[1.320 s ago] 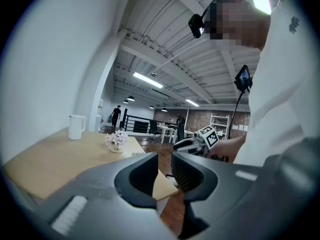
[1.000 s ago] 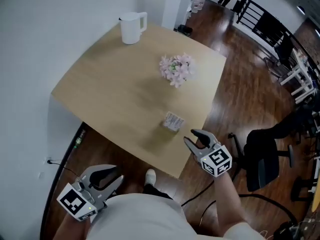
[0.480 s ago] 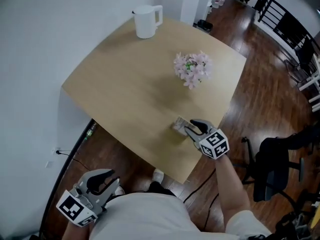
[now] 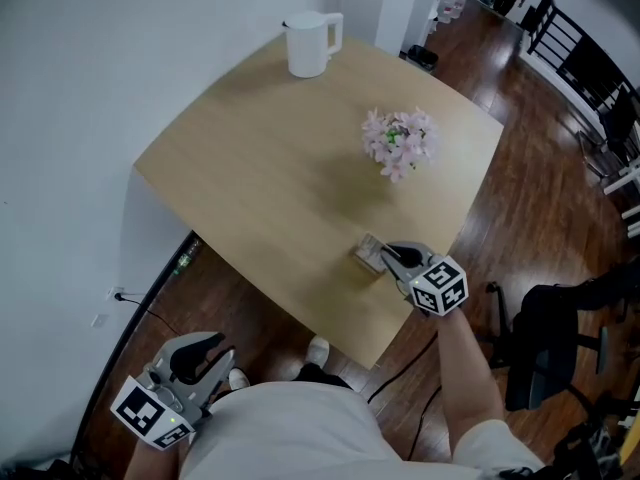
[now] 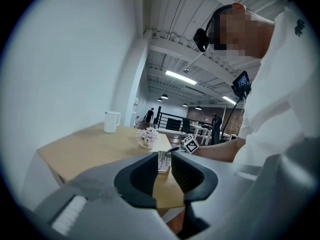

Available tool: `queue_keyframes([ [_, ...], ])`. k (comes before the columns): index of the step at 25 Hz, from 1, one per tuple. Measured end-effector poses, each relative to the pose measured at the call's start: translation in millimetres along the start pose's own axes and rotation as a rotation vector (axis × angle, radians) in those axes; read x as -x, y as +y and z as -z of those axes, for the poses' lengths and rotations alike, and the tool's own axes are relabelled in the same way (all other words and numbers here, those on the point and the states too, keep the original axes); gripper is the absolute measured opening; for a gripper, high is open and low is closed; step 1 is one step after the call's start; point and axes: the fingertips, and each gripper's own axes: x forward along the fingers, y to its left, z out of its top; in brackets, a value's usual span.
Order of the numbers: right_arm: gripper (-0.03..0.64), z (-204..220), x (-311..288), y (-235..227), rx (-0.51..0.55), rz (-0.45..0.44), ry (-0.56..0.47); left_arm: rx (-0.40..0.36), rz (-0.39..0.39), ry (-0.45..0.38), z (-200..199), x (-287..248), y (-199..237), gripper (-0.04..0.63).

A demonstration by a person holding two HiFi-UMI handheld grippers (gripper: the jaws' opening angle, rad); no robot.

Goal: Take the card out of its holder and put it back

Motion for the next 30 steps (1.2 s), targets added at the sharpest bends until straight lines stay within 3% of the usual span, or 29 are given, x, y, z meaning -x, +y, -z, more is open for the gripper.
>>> queue_keyframes([
  [9, 0.021, -47, 27, 12, 0.063, 0.065, -0.032, -0.010, 0.043, -0.035, 2, 21, 11, 0.091],
  [14, 0.021, -81, 37, 48, 0.106, 0.098, -0.061, -0.037, 0.069, -0.053, 5, 44, 24, 0.091],
  [30, 0.021, -132, 3, 311, 0.159, 0.038, -0.075, -0.053, 0.107, -0.109, 48, 182, 82, 0.091],
])
